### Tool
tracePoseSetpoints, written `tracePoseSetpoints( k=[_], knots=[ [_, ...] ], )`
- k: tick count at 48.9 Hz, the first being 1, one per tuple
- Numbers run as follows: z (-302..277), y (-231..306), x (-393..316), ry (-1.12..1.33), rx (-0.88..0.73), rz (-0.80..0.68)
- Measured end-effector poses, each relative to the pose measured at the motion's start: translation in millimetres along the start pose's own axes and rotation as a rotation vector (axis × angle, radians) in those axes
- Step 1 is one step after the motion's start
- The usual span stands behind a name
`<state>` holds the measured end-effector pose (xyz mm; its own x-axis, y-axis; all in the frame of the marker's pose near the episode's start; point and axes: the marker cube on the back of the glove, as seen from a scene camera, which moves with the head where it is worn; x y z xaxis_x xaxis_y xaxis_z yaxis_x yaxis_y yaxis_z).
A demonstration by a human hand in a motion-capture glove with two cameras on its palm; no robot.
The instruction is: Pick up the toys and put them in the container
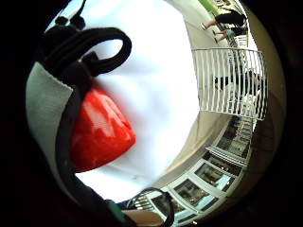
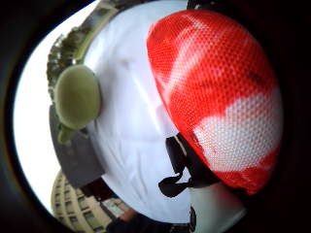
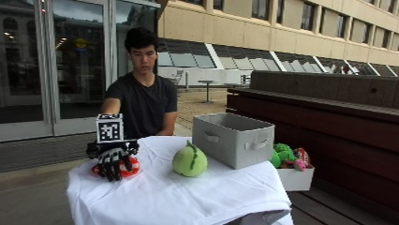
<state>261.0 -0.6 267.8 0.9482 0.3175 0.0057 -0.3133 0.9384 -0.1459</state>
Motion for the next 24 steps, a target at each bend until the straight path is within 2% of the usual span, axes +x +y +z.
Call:
tracePoseSetpoints(
  k=[7, 17, 22, 24],
  knots=[
    [-7.4, 2.6, -4.4, 0.039, 0.089, 0.019],
    [-26.6, 7.2, -22.3, 0.08, -0.005, 0.021],
    [-53.1, 5.1, -37.7, 0.019, 0.072, -0.018],
    [-66.4, 10.7, -43.8, 0.015, 0.052, -0.01]
  ],
)
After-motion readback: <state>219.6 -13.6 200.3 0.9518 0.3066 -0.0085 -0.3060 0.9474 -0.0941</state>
